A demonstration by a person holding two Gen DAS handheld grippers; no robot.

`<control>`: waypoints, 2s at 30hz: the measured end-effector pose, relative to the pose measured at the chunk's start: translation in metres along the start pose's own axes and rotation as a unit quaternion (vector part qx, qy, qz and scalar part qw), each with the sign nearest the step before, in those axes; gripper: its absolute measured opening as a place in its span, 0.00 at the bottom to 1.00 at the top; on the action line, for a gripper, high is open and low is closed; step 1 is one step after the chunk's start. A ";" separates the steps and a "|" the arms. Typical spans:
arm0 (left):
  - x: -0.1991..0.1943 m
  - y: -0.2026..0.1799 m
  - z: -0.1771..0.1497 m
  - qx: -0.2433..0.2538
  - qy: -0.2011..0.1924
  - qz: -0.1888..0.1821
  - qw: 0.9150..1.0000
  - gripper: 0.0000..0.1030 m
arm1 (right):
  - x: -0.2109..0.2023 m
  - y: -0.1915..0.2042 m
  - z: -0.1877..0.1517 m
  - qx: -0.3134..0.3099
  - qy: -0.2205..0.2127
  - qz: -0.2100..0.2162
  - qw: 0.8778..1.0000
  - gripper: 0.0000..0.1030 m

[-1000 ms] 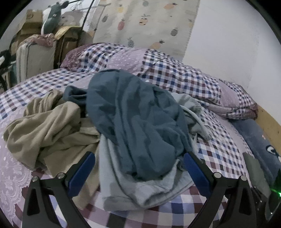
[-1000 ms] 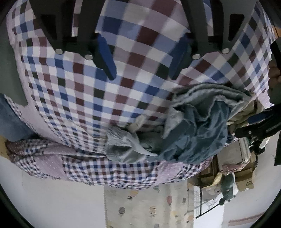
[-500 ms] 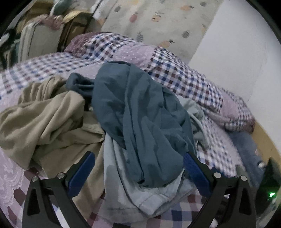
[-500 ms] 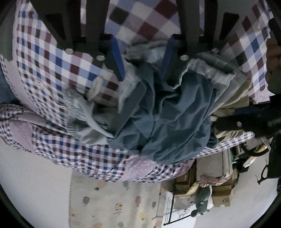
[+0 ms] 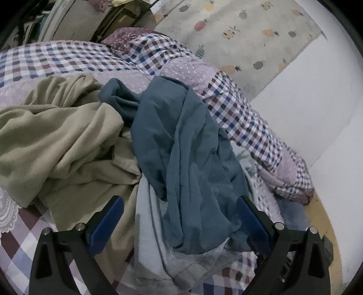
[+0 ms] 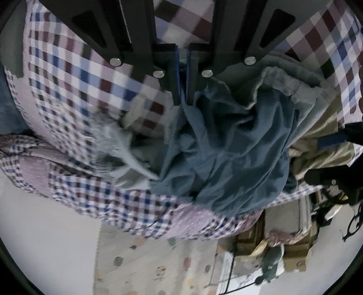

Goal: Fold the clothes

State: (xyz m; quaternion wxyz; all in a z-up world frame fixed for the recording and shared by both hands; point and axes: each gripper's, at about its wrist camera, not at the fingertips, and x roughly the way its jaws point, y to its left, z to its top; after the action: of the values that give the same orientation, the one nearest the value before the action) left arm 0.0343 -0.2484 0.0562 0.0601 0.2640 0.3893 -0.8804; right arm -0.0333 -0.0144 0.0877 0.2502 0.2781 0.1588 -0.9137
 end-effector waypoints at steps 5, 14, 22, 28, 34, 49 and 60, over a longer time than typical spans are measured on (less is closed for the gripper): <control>-0.003 0.007 0.004 -0.018 -0.006 0.001 1.000 0.98 | -0.032 -0.031 -0.002 0.039 -0.030 -0.025 0.998 0.01; -0.006 -0.001 0.001 -0.001 -0.008 -0.009 1.000 0.98 | -0.095 -0.103 -0.020 0.118 -0.064 -0.092 0.987 0.01; 0.000 -0.018 -0.005 0.024 0.014 -0.037 0.999 0.98 | -0.120 -0.185 -0.076 0.215 -0.027 -0.179 0.960 0.01; 0.007 -0.039 -0.015 0.091 0.035 -0.036 0.995 0.98 | -0.108 -0.231 -0.129 0.324 0.009 -0.186 0.928 0.03; 0.018 -0.066 -0.036 0.179 0.053 0.001 0.982 0.98 | -0.084 -0.214 -0.129 0.309 0.035 -0.190 0.931 0.12; 0.036 -0.065 -0.059 0.188 0.069 0.046 0.979 0.14 | -0.075 -0.207 -0.121 0.294 0.025 -0.132 0.947 0.43; -0.040 -0.089 -0.041 0.163 -0.067 -0.077 0.981 0.08 | -0.081 -0.158 -0.096 0.235 -0.035 0.000 0.971 0.56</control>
State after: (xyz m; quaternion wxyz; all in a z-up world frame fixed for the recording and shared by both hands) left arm 0.0576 -0.1612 0.1119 -0.0254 0.1799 0.2548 -0.9498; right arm -0.0203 0.1866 0.0827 0.1834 0.2967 -0.0691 -0.9346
